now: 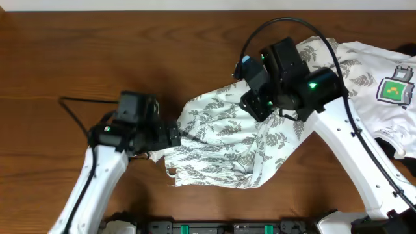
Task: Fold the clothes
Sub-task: 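Grasp the strap end with the left gripper and stretch garment between grippers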
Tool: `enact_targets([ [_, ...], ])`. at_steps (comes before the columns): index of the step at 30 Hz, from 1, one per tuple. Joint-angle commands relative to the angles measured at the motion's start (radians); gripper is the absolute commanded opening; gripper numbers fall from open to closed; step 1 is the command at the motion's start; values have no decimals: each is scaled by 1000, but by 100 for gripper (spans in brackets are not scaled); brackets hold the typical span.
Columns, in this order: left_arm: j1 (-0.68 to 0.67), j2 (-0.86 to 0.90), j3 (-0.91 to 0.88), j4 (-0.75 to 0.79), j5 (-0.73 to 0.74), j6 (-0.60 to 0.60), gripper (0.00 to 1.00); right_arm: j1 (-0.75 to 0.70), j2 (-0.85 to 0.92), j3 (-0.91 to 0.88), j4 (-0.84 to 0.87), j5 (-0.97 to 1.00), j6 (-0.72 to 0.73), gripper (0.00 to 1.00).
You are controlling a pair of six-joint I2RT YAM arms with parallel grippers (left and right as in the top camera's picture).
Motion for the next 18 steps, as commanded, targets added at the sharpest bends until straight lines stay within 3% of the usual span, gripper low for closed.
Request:
enact_targets([
  [1, -3, 85, 10, -2, 9, -90, 98, -32, -10, 12, -13, 58, 15, 35],
  [5, -3, 197, 10, 47, 117, -100, 98, -66, -23, 12, -15, 71, 15, 35],
  [12, -3, 341, 10, 142, 154, -141, 98, -109, -53, 12, -30, 71, 14, 33],
  [13, -3, 351, 10, 159, 163, -141, 94, -112, -57, 12, -33, 71, 14, 33],
  [14, -3, 359, 10, 180, 167, -140, 80, -116, -60, 12, -35, 71, 14, 32],
  [16, -3, 362, 10, 222, 167, -140, 31, -121, -65, 12, -41, 71, 14, 31],
  [17, -3, 362, 10, 246, 167, -140, 13, -122, -68, 12, -43, 71, 14, 30],
  [18, -3, 359, 13, 280, 167, -139, 6, -124, -69, 12, -46, 71, 14, 29],
])
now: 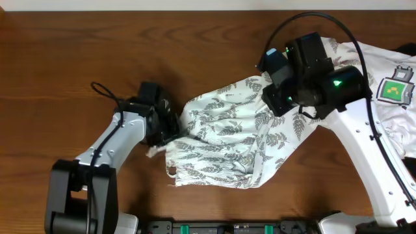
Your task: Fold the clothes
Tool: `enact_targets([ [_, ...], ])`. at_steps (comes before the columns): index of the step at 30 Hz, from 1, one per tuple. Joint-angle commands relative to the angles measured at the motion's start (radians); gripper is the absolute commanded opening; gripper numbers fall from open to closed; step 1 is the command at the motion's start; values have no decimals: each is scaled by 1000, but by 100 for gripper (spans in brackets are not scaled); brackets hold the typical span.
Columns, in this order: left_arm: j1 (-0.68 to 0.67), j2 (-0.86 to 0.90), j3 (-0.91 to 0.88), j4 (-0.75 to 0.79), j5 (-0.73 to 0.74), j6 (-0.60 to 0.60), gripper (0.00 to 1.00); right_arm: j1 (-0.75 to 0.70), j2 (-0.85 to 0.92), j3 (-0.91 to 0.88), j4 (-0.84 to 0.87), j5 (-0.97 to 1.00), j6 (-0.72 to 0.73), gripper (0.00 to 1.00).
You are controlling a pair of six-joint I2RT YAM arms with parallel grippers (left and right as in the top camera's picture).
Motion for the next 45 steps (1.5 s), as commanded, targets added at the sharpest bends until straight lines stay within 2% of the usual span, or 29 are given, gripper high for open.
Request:
enact_targets([
  [1, -3, -6, 18, 63, 26, 2, 6, -16, -26, 12, -6, 4, 11, 28],
  [4, -1, -28, 63, 80, 2, 76, 6, -24, -31, 12, -9, 21, 12, 24],
  [8, 23, -89, 168, -1, -251, 105, 6, -57, -45, 12, -10, 70, 55, 20],
  [10, 63, -119, 211, -18, -318, 108, 6, -85, -51, 12, -8, 99, 87, 21],
  [15, 204, -159, 245, 47, -328, 108, 6, -172, -51, 11, -11, 203, 199, 24],
  [17, 258, -156, 245, 93, -328, 108, 6, -208, -51, 11, -17, 196, 206, 30],
  [21, 364, -130, 245, 185, -346, 108, 8, -249, -45, 11, -40, 182, 206, 32],
  [22, 383, -120, 245, 203, -346, 107, 26, -252, -45, 10, -45, 178, 206, 32],
  [24, 408, -106, 245, 225, -344, 108, 84, -251, -45, 8, -50, 176, 206, 32],
  [25, 413, -102, 245, 227, -337, 108, 98, -251, -45, 8, -50, 174, 206, 32],
  [30, 407, -102, 245, 168, -284, 123, 98, -251, -40, 7, -55, 174, 206, 32],
  [34, 398, -102, 245, -11, -149, 123, 98, -251, -39, -14, -56, 175, 205, 35],
  [37, 373, -102, 237, -134, -151, 135, 98, -252, -37, -47, -35, 176, 205, 36],
  [40, 350, -102, 216, -189, -151, 138, 98, -254, -20, -89, -3, 221, 222, 33],
  [42, 333, -101, 204, -209, -151, 138, 98, -267, -6, -121, 45, 262, 283, 31],
  [45, 304, -101, 188, -208, -151, 138, 98, -310, 36, -153, 130, 265, 297, 20],
])
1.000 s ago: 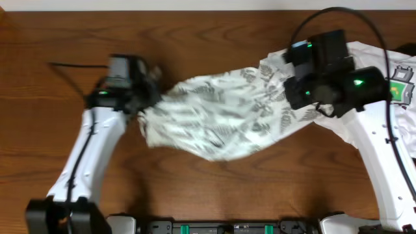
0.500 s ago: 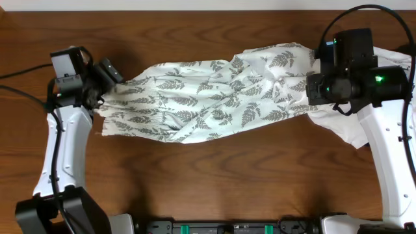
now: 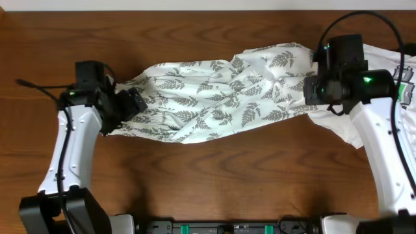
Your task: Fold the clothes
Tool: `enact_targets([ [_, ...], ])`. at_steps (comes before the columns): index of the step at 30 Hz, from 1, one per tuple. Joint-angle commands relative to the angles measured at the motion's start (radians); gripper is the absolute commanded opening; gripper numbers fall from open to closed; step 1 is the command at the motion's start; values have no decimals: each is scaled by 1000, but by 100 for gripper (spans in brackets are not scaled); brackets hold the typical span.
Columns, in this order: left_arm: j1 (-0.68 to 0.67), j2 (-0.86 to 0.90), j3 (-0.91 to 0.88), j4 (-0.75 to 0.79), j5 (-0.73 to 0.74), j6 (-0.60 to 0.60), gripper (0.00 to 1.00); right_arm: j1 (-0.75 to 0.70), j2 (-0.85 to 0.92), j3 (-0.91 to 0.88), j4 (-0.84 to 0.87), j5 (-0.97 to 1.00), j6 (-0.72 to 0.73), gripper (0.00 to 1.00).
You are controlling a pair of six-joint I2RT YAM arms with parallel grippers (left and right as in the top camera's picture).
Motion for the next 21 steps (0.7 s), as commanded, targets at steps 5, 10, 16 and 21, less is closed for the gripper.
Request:
enact_targets([
  [5, -64, 4, -52, 3, 5, 36, 98, -171, 145, -27, 131, 33, 105, 3],
  [10, -85, 4, -72, 2, -37, 36, 98, -286, 264, -27, 131, 32, 105, 1],
  [16, -86, 4, -74, 2, -37, 36, 98, -359, 396, -27, 122, 6, 106, 1],
  [21, -86, 4, -74, 2, -37, 36, 98, -402, 467, -27, 117, 6, 113, 1],
])
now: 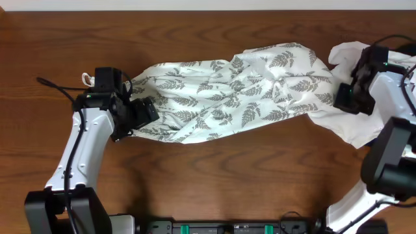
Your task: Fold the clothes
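A white garment with a grey leaf print (234,88) lies stretched out across the table from left to right. My left gripper (142,112) sits on its left end with cloth bunched at the fingers and looks shut on it. My right gripper (342,97) is at the garment's right end, where the print meets a white T-shirt (351,127). From above its fingers are hidden under the wrist, so their state does not show.
The white T-shirt spreads over the far right of the table under my right arm, and its upper part (344,52) shows behind the gripper. A small white loop (86,78) lies by my left wrist. Bare wood (227,182) runs along the front.
My right gripper has moved right, from over the garment's right part to its very end, and the arm has swung round. My left gripper has shifted slightly right and down. The garment lies as before.
At first the leaf-print garment lay crumpled in the middle, my left gripper at its left corner and my right on its upper right. Then both grippers were far apart with the garment pulled long between them. Now it lies spread, with both grippers at its ends.
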Tool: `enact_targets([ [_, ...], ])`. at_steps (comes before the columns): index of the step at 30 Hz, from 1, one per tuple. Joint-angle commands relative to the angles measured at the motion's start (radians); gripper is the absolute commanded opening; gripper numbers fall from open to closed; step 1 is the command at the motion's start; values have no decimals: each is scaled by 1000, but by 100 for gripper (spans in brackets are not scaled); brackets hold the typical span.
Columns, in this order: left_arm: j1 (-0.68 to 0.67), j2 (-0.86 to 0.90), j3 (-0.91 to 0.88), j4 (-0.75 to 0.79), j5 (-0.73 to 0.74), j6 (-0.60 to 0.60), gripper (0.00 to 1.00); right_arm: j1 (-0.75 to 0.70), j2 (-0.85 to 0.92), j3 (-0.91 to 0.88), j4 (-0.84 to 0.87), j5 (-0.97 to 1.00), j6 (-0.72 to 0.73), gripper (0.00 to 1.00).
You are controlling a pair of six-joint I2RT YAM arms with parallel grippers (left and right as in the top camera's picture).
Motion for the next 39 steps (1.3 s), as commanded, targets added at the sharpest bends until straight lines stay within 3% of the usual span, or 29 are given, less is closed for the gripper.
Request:
enact_targets([
  [1, -3, 4, -12, 0, -13, 14, 98, -34, 42, -6, 0, -5, 19, 1],
  [13, -3, 4, -12, -1, -12, 13, 98, -76, 219, -6, 64, 26, 10, 1],
  [21, -3, 4, -12, -12, -12, 14, 98, -301, 208, 2, 66, 84, 166, 1],
  [26, -3, 4, -12, -12, -12, 14, 98, -458, 171, 5, 99, -45, 164, 1],
  [29, -3, 4, -12, -11, -12, 14, 98, -520, 132, 5, 140, -219, 104, 1],
  [33, -3, 4, -12, -11, -12, 14, 98, -526, 77, 5, 172, -365, 49, 2],
  [39, -3, 4, -12, -16, -12, 13, 98, -406, -37, 13, 184, -380, -38, 8],
])
